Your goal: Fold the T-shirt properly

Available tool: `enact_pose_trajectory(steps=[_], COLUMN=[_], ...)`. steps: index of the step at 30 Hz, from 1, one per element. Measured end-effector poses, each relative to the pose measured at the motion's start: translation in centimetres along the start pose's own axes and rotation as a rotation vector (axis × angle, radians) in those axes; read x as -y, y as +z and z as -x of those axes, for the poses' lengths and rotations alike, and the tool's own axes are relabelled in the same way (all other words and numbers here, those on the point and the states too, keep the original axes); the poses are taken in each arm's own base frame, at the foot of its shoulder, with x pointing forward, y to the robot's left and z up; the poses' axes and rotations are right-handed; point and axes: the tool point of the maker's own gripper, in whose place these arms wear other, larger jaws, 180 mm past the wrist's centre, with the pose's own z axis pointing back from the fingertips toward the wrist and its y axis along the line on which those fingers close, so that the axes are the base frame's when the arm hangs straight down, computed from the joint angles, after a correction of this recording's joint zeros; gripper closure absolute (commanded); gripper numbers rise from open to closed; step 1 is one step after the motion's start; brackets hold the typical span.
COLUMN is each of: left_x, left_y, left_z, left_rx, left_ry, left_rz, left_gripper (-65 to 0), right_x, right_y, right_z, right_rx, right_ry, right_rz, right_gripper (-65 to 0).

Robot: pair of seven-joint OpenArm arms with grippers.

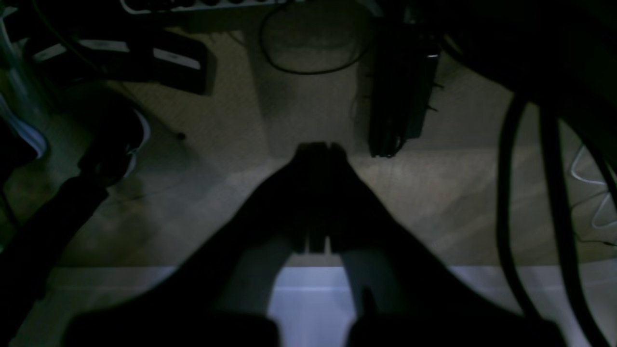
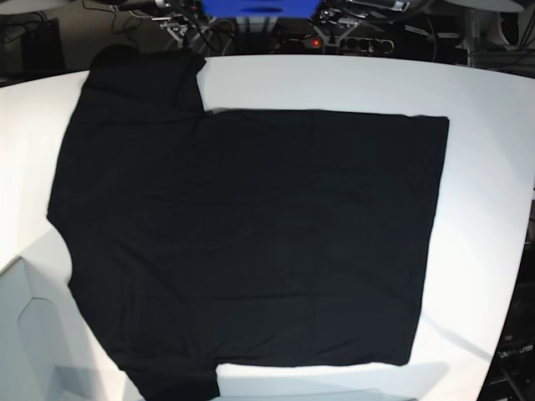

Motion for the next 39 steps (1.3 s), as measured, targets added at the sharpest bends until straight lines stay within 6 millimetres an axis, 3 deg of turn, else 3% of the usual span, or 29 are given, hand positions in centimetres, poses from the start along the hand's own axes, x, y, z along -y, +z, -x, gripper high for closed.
enact_pose_trajectory(steps=[30,39], left_x=[0.0,0.2], left_y=[0.0,0.2], left_z=[0.4,2.2], left_rx=[-0.003,0.003], left_ry=[0.002,0.003], left_rz=[-0.001,0.004], left_gripper=[0.0,0.0], right_x=[-0.1,0.3], right_y=[0.0,0.2], right_z=[0.9,3.3], right_rx=[-0.007,0.010], right_ry=[-0.008,-0.004], right_rz=[-0.001,0.005], right_gripper=[0.0,0.0])
